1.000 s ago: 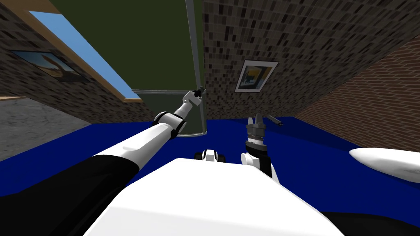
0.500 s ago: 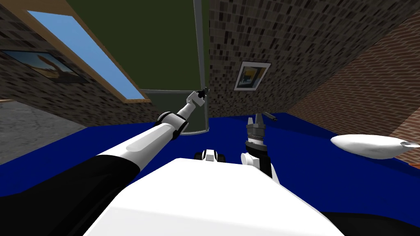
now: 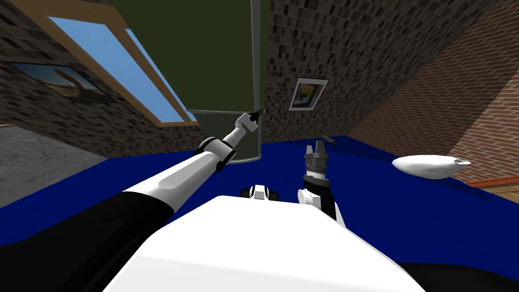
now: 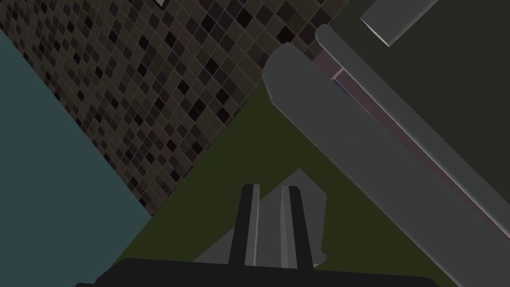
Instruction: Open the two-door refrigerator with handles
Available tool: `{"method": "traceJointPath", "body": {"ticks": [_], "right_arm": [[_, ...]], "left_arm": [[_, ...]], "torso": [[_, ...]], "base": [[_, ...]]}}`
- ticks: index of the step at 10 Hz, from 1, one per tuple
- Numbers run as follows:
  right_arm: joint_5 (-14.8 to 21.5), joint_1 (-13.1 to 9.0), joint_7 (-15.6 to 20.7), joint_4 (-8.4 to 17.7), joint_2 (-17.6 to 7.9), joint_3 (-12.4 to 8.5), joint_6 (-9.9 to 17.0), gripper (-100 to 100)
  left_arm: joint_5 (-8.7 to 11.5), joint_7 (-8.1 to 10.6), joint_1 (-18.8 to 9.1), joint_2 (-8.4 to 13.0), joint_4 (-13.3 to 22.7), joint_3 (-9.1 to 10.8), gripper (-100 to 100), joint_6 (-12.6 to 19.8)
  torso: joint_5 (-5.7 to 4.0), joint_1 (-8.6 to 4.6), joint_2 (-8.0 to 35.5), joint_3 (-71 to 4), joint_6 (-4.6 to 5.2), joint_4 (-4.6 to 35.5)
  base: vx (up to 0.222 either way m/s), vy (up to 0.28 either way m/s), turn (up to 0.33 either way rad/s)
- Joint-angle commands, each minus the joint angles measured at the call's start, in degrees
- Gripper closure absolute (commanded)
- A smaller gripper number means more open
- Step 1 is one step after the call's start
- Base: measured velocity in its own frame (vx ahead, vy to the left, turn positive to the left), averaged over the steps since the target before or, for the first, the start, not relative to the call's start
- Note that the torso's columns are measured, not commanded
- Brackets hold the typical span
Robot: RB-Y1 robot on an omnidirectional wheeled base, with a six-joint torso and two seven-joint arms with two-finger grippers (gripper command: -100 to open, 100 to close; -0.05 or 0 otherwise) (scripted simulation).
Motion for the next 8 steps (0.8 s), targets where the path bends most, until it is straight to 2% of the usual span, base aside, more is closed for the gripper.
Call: {"method": "traceJointPath", "body": {"ticks": [1, 2, 3, 4, 5, 6, 7, 8], "right_arm": [[0.0, 0.0, 0.0, 0.0, 0.0, 0.0, 0.0, 0], [0.0, 0.01, 0.0, 0.0, 0.01, 0.01, 0.0, 0], [0.0, 0.01, 0.0, 0.0, 0.01, 0.01, 0.0, 0], [0.0, 0.03, 0.0, 0.0, 0.02, 0.02, 0.0, 0], [0.0, 0.02, 0.0, -0.01, 0.02, 0.02, -0.01, 0], [0.0, 0.03, 0.0, -0.01, 0.02, 0.02, -0.01, 0], [0.0, 0.04, 0.0, -0.01, 0.02, 0.02, -0.01, 0], [0.0, 0.04, 0.0, -0.01, 0.02, 0.02, -0.01, 0]], "left_arm": [[1.61, -0.13, -0.78, -0.4, -0.5, -1.5, 100, -0.18], [2.36, -0.12, -1.28, -1.12, -0.59, -2.45, 100, -0.3], [2.1, -0.14, -0.66, -1.17, -0.59, -2.26, 100, -0.04], [5.11, -3.02, 2.39, 1.21, -3.35, -1.28, 100, 1.42], [6.4, -3.46, 3.14, 1.21, -3.71, -1.28, 100, 1.42], [7.57, -3.46, 3.19, 1.21, -5.58, -1.28, 100, 1.42], [7.57, -3.46, 3.19, 1.21, -7.06, -1.28, 100, 1.42], [10.46, -6.35, 5.94, 3.53, -8.79, -0.04, 100, 2.94]], "torso": [[-0.05, -0.1, 0.1, 0.08, 0.09, 0.04], [-0.06, -0.29, -0.14, -0.06, -0.09, 0.09], [-0.08, -0.26, -0.12, -0.07, -0.02, 0.06], [-0.14, -0.52, -0.37, -0.21, 0.0, 0.03], [-0.07, -0.32, -0.45, -0.29, -0.15, -0.16], [0.06, 0.05, -0.56, -0.37, -0.19, -0.38], [0.09, 0.14, -0.64, -0.43, -0.2, -0.31], [0.05, 0.06, -0.54, -0.36, -0.13, -0.15]], "base": [[-0.221, 0.217, -0.084], [-0.216, 0.19, -0.07], [-0.111, 0.085, -0.061], [-0.071, 0.038, -0.102], [-0.066, 0.053, -0.042], [-0.032, 0.026, 0.023], [-0.006, 0.003, 0.014], [-0.035, 0.051, -0.081]]}}
